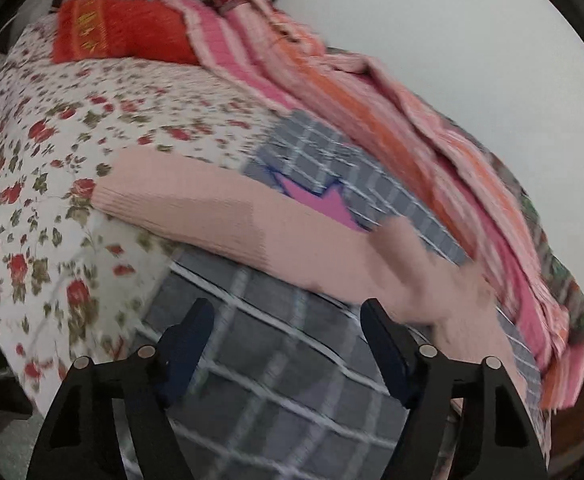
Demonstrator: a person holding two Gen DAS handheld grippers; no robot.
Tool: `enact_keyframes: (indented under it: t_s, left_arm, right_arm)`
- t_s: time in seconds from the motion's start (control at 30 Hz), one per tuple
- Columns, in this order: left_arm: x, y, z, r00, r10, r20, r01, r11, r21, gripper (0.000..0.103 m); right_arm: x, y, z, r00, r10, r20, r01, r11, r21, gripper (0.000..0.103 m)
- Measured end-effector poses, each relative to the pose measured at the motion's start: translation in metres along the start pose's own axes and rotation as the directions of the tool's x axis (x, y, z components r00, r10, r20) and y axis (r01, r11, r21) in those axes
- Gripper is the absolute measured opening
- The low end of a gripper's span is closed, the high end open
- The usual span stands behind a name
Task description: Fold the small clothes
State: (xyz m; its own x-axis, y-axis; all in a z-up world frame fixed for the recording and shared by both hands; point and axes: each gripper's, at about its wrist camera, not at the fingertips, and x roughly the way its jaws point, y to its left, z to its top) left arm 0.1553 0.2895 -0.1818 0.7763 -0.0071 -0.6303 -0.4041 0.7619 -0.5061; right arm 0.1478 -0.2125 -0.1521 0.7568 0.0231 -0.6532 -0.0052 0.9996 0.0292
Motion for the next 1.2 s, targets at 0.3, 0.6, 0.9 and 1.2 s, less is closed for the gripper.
enact_keyframes:
  t_s: [0.3, 0.6, 0.9, 1.2]
  left_arm:
    - [0.036, 0.028, 0.036, 0.994, 0.081, 0.070, -0.075, 0.993, -0.094, 0.053]
    - [0.020, -0.011, 0.066, 0.940, 0.232, 0.251, -0.255, 0.965, 0.064, 0.007]
    - [-0.002, -0.171, 0.067, 0.948, 0.032, 0.317, -0.151, 0.921, 0.359, 0.007]
    - [0.042, -0.352, -0.014, 0.966, -0.176, 0.187, 0.030, 0.799, 0.601, 0.007]
  right_arm:
    - [0.035, 0.003, 0.053, 0.997, 0.072, 0.009, -0.072, 0.997, 0.028, 0.102]
    - [0.050, 0.017, 0.098, 0.991, 0.105, 0.083, -0.099, 0.992, -0.074, 0.102]
    - [0.053, -0.026, 0.077, 0.994, 0.092, 0.066, -0.089, 0.995, -0.040, 0.102]
    - [0.050, -0.089, 0.075, 0.994, 0.040, 0.100, -0.050, 0.994, 0.100, 0.102]
